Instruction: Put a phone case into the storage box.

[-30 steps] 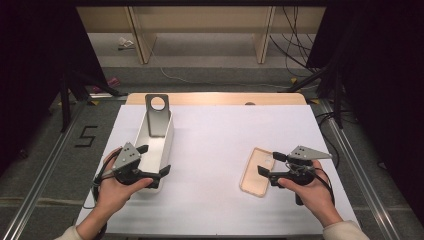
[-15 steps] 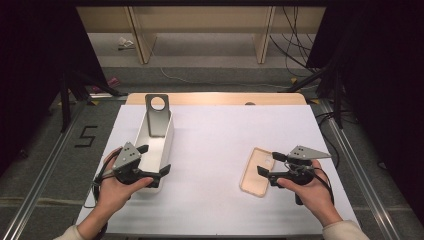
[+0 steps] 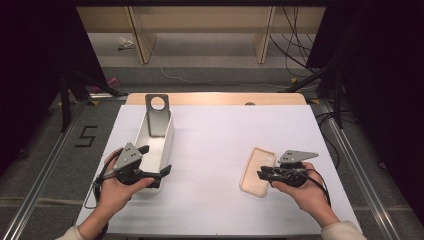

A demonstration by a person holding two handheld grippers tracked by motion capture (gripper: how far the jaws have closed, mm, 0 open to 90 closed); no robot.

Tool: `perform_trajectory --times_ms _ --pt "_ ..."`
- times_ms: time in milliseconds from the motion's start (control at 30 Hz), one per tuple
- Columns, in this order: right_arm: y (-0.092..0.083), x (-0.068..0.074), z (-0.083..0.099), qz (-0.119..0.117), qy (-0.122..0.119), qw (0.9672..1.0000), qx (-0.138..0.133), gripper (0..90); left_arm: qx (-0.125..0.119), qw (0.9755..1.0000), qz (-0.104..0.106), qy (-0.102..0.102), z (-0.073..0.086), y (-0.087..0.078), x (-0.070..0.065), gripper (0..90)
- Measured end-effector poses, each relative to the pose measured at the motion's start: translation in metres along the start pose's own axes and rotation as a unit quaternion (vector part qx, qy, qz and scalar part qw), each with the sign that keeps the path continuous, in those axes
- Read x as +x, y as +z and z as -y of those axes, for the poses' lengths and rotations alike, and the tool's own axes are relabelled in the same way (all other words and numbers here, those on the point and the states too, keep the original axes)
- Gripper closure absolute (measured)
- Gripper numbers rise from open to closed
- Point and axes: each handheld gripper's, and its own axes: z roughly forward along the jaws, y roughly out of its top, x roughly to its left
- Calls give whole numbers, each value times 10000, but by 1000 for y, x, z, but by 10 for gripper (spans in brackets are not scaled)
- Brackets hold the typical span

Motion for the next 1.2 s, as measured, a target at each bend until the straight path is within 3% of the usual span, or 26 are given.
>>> perform_trajectory --times_ms 100,167,333,467,900,1200 --pt "6 0 0 8 6 9993 375 900 6 10000 2 -10 1 0 0 4" --pt "12 0 0 -24 -19 9978 657 900 5 10000 1 -5 1 0 0 6" --pt "23 0 5 -12 -33 9899 1416 900 26 10000 9 10 1 1 1 9" --pt "25 -1 7 46 -109 9864 1641 900 24 10000 1 6 1 1 1 9" --pt "22 -4 8 165 -300 9811 1907 900 17 10000 4 -10 1 1 0 10" --pt "19 -9 9 214 -244 9802 1955 900 17 10000 16 0 1 1 0 12"
